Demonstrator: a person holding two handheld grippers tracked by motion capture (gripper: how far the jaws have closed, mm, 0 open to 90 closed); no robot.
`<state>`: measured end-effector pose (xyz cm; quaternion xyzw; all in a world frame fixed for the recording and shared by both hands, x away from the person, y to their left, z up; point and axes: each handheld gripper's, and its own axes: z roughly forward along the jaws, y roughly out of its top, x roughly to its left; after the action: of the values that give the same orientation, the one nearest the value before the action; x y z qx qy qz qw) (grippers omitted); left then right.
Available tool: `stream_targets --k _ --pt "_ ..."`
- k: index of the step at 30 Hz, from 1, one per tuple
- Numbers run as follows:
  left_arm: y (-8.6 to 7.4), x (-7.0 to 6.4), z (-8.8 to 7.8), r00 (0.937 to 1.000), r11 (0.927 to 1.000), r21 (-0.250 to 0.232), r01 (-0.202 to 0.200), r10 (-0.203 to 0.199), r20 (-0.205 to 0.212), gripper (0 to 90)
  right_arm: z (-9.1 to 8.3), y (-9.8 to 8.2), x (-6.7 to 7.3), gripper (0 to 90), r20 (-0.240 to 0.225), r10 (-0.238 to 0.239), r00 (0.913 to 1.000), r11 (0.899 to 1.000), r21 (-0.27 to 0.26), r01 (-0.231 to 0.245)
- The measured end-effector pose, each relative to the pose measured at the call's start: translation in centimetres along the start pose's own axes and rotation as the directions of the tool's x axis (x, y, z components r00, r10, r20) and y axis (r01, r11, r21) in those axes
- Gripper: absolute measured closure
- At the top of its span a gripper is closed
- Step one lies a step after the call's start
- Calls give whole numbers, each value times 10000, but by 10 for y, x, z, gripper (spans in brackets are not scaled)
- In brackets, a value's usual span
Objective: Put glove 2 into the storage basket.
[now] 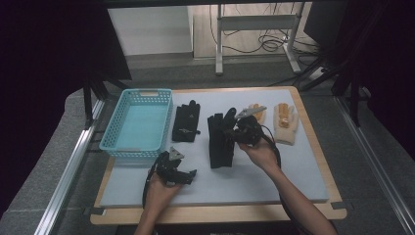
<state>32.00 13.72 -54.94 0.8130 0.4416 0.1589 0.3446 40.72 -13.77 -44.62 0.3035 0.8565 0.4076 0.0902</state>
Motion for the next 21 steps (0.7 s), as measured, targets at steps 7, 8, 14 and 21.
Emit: stream_targets --k 7,8,14,21 --pt "0 0 0 10000 10000 -1 7 -7 -8 27 -2 -36 18 862 -395 5 9992 9988 493 15" --pt "0 0 0 10000 10000 15 -15 15 -4 27 1 -42 18 856 -362 -31 9993 9982 598 52" --pt "0 0 0 10000 10000 28 -39 39 -8 28 8 -53 8 610 936 -572 9940 9972 531 524" --pt "0 0 0 10000 10000 28 -23 23 -10 28 4 -49 -5 579 873 -244 9959 9991 372 212"
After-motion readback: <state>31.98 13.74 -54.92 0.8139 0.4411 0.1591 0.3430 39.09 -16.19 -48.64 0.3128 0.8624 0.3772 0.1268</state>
